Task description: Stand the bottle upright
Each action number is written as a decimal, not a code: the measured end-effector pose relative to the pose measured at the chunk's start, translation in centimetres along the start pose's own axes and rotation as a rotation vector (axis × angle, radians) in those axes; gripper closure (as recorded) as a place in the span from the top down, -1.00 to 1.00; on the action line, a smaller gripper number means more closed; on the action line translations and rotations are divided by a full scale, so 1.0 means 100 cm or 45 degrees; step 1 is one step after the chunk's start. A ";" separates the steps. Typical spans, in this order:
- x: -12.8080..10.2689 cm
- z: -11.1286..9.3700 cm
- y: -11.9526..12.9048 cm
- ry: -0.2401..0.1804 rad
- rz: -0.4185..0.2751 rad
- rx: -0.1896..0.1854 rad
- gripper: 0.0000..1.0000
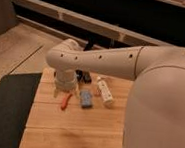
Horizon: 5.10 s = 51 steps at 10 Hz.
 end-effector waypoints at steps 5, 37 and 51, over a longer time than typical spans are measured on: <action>-0.042 -0.012 -0.011 -0.129 -0.029 -0.046 0.30; -0.191 0.001 -0.217 -0.293 0.136 0.001 0.30; -0.226 0.071 -0.207 -0.153 -0.045 -0.024 0.30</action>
